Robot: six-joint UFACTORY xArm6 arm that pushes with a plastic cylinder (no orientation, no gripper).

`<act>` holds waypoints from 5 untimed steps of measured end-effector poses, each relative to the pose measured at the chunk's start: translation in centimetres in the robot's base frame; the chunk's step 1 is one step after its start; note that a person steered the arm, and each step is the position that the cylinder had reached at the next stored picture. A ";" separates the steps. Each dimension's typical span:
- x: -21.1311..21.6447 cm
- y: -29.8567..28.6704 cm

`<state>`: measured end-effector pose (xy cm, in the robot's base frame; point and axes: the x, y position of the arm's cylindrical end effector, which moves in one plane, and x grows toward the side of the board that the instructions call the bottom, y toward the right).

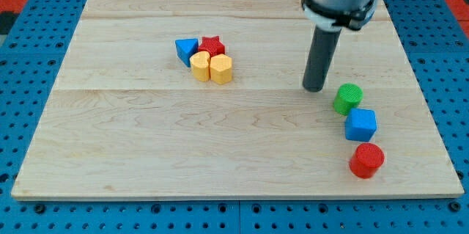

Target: Move the green circle closer to the yellow hexagon

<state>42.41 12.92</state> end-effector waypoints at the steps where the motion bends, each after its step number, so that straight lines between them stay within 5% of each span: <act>1: -1.3 6.6; 3: 4.4 8.6; 5: 4.6 3.1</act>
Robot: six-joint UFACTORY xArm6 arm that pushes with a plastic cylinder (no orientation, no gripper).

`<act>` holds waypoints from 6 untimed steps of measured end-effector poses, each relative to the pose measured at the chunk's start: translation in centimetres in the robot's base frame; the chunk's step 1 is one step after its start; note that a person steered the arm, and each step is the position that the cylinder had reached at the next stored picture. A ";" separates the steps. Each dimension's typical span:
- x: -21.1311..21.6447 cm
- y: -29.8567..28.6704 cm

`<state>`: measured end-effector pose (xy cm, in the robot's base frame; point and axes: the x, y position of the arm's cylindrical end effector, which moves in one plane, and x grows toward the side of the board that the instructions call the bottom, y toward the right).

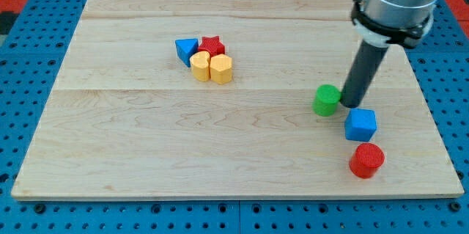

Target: Move the green circle closer to the yellow hexagon

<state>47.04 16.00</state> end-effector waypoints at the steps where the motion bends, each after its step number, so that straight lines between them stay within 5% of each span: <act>1: 0.0 -2.9; 4: 3.5 -7.3; 6: -2.9 -7.2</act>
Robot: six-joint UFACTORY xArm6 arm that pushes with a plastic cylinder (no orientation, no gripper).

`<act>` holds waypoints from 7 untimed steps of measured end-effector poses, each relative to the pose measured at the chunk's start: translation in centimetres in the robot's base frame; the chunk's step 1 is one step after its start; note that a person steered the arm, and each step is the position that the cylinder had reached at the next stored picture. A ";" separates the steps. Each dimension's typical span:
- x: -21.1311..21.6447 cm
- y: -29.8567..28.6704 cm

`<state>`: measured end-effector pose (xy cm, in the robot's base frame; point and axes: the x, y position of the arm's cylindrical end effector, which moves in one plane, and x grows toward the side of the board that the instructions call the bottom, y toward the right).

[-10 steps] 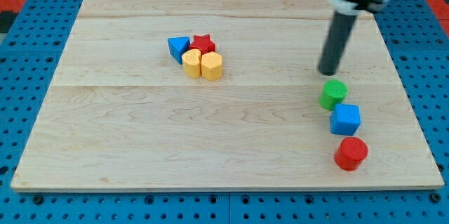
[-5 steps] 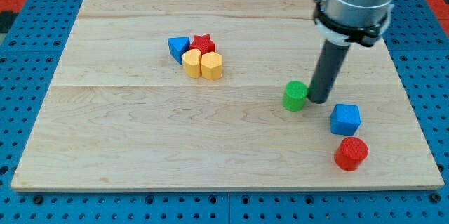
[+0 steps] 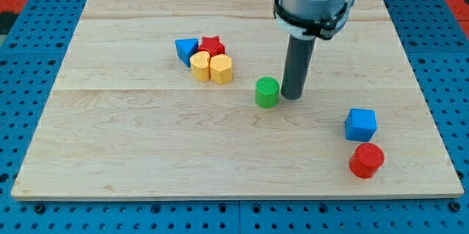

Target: Move the green circle closer to the yellow hexagon

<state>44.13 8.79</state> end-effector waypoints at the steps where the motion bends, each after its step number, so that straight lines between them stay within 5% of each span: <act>1: 0.7 -0.3; 5: 2.2 -7.5; 7: -0.7 -4.4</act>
